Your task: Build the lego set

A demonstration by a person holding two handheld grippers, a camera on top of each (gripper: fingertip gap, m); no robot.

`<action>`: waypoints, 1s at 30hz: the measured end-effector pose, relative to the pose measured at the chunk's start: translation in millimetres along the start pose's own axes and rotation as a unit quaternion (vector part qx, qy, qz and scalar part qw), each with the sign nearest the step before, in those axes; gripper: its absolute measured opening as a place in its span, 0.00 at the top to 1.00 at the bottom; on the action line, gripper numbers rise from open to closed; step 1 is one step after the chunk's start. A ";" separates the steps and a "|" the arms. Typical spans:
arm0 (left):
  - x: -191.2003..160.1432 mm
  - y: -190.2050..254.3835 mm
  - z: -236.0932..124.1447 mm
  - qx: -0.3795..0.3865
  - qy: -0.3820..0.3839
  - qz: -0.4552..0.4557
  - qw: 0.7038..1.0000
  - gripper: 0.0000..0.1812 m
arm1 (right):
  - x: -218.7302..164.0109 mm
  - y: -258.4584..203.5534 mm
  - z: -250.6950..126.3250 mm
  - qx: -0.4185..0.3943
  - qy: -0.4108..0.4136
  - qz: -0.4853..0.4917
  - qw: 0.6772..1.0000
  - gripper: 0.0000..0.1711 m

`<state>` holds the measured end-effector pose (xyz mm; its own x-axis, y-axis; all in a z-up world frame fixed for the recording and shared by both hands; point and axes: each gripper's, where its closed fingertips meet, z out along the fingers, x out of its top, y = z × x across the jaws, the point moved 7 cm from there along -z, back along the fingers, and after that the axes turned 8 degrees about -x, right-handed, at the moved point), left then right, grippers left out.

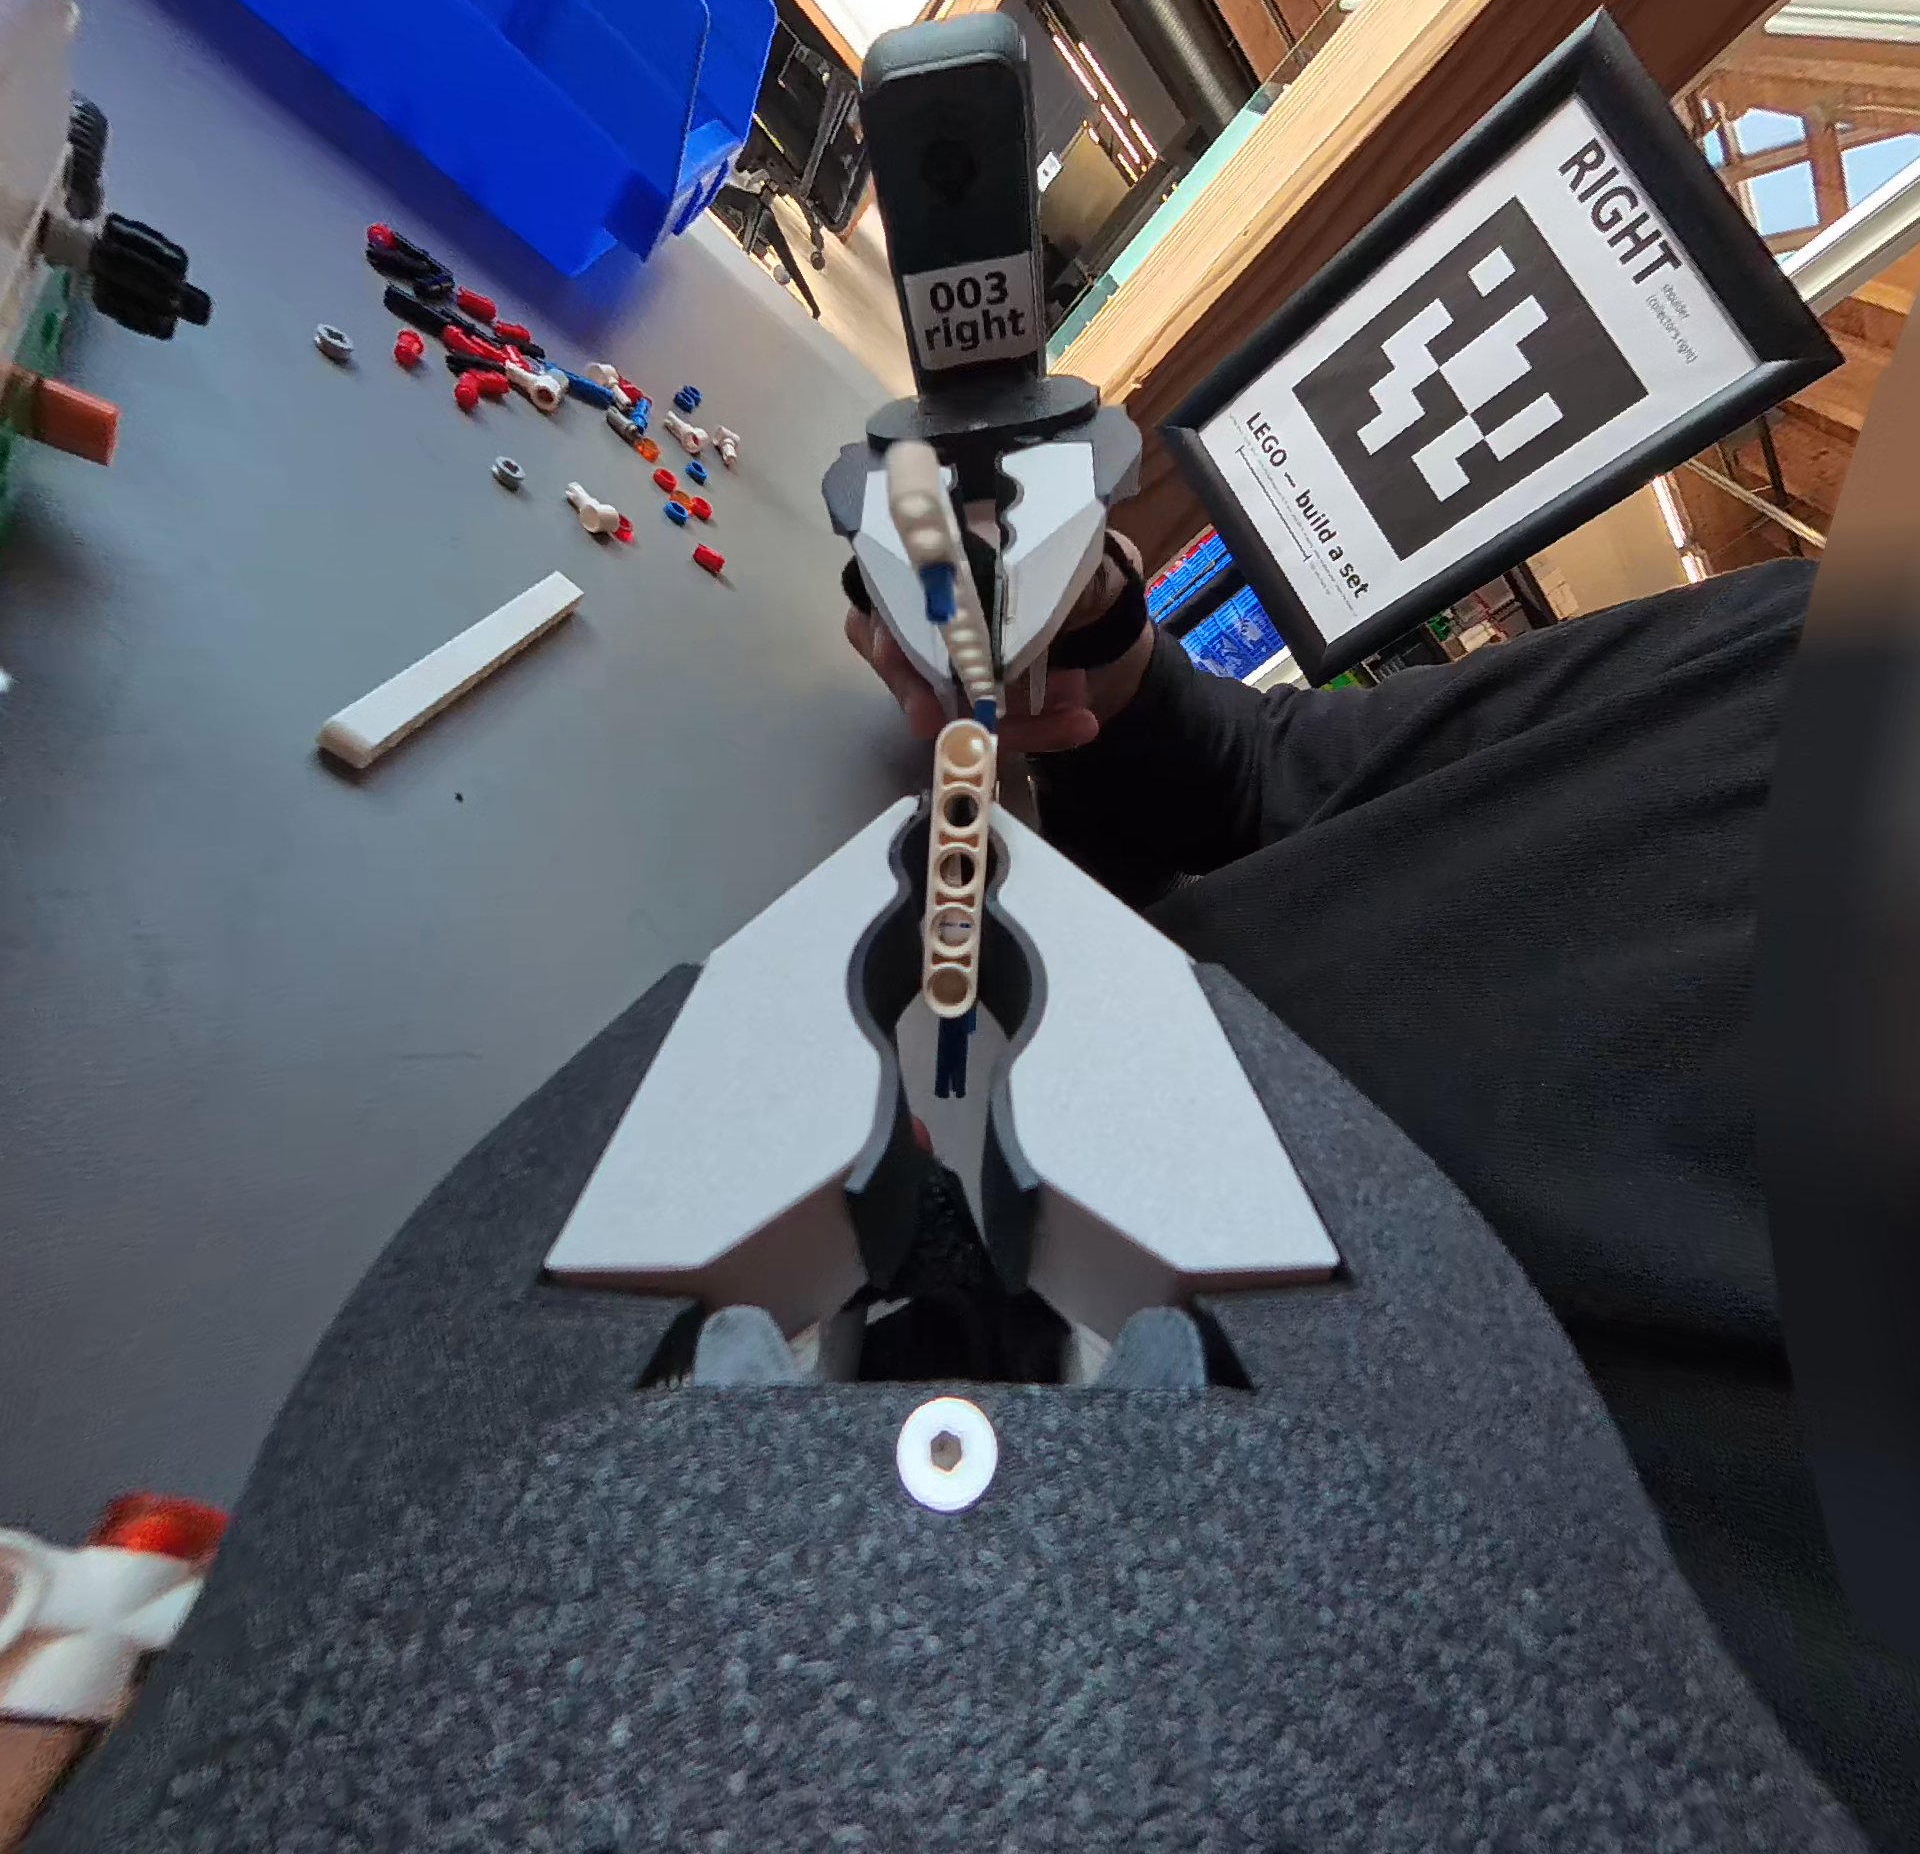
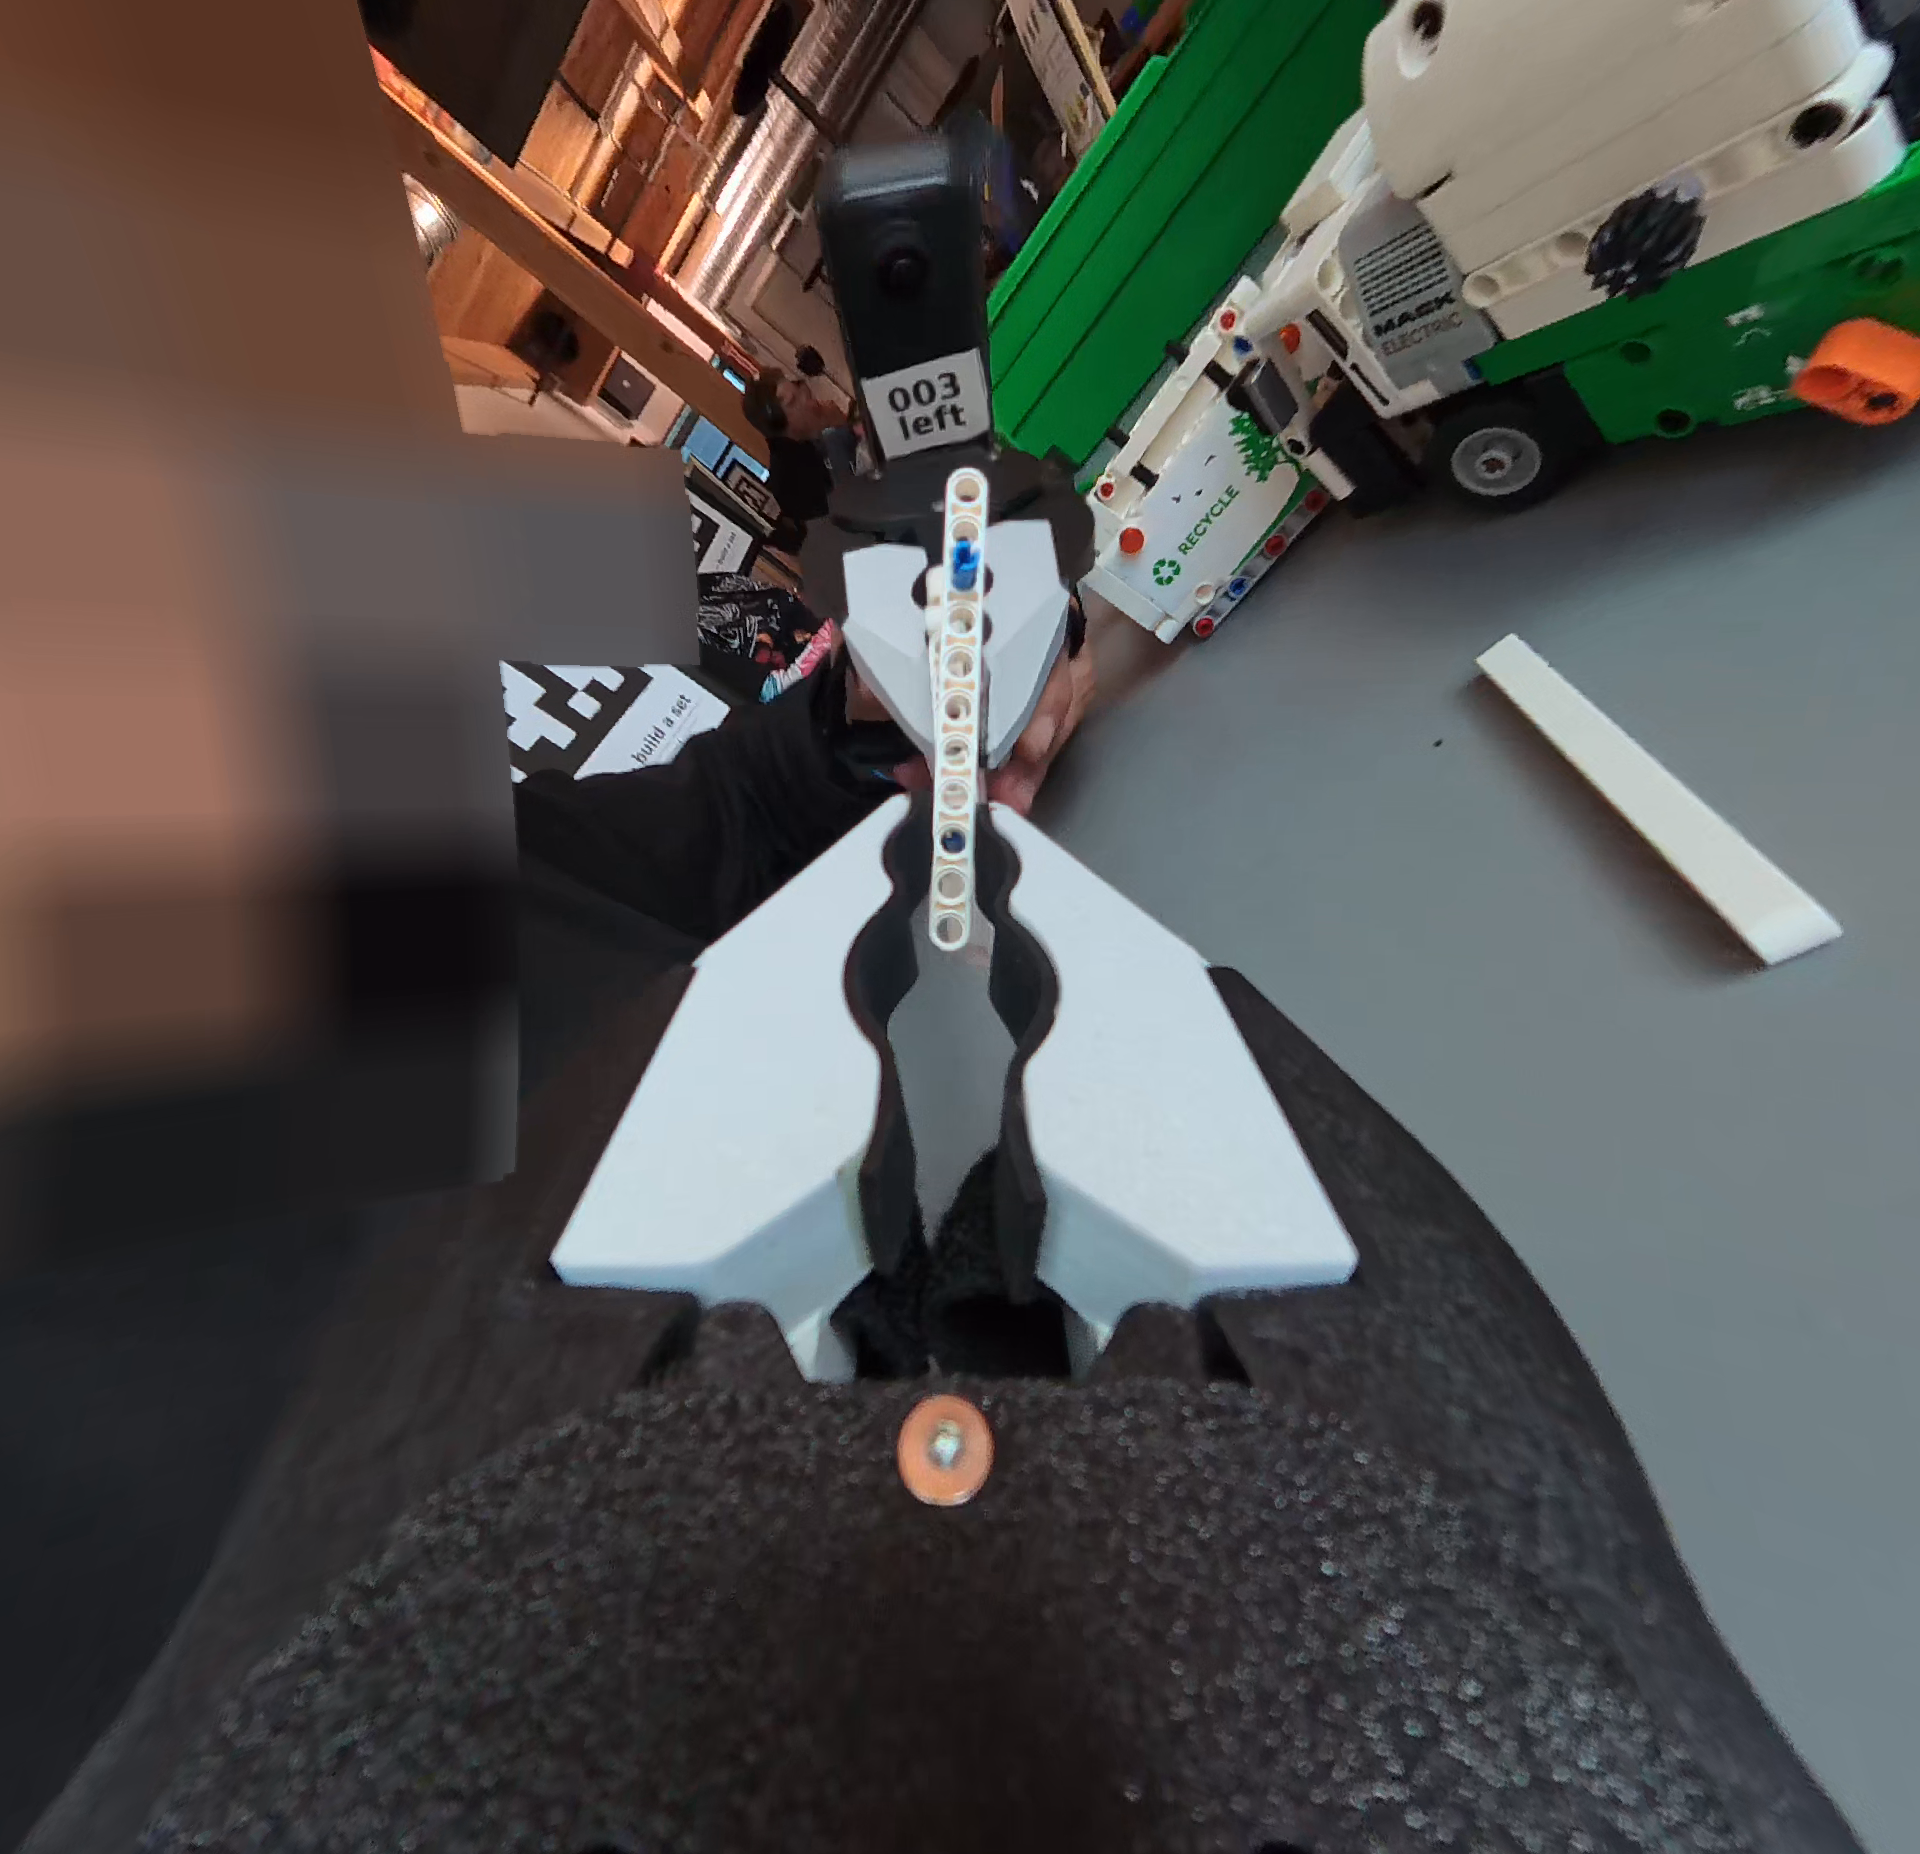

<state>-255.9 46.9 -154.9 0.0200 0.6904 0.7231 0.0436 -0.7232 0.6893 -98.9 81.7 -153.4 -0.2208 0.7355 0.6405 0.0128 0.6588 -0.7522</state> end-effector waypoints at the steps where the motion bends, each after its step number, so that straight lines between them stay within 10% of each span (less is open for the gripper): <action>1: 0.0 -0.4 -0.2 0.000 0.000 -0.001 1.000 1.00 | -1.7 -1.1 1.2 -0.007 -0.005 -0.010 1.000 0.97; 30: -2.8 2.5 3.3 -0.004 -0.017 0.014 1.000 1.00 | -0.7 -8.6 8.4 -0.021 -0.004 -0.069 0.997 0.91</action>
<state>-252.5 43.3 -155.4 0.0553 0.6704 0.7400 0.0346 -0.7419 0.6696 -107.0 74.1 -148.6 -0.2308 0.6357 0.7366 0.0219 0.7603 -0.6493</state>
